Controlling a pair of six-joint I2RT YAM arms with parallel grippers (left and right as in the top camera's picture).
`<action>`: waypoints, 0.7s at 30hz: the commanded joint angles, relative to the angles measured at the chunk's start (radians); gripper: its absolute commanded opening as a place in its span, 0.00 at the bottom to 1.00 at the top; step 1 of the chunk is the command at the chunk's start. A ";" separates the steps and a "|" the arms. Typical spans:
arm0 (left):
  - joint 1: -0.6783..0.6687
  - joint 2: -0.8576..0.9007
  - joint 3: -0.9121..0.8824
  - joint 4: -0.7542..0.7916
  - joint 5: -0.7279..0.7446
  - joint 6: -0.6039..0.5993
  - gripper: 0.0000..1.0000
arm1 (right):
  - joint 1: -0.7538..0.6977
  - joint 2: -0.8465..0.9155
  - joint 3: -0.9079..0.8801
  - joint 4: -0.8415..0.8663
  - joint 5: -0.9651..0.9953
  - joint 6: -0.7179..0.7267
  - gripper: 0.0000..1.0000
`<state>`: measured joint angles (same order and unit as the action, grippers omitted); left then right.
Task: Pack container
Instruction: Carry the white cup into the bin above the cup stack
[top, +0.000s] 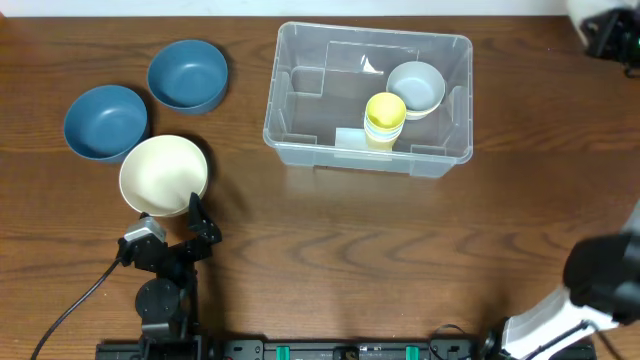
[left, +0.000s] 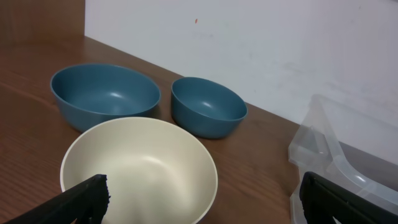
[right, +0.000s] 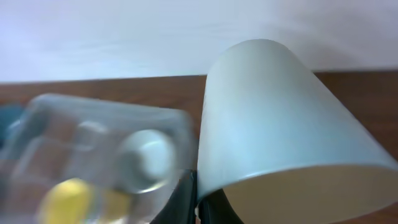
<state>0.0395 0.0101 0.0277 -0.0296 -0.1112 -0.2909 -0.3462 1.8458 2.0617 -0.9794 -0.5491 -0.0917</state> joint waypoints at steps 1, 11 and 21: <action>0.005 -0.006 -0.023 -0.033 -0.012 0.009 0.98 | 0.136 -0.029 -0.001 -0.052 0.016 -0.022 0.01; 0.005 -0.006 -0.023 -0.033 -0.012 0.009 0.98 | 0.556 -0.028 -0.001 -0.252 0.247 -0.009 0.01; 0.005 -0.006 -0.023 -0.033 -0.012 0.009 0.98 | 0.687 -0.026 -0.013 -0.362 0.370 0.028 0.01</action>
<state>0.0395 0.0101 0.0277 -0.0296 -0.1112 -0.2909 0.3298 1.8214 2.0594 -1.3357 -0.2283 -0.0795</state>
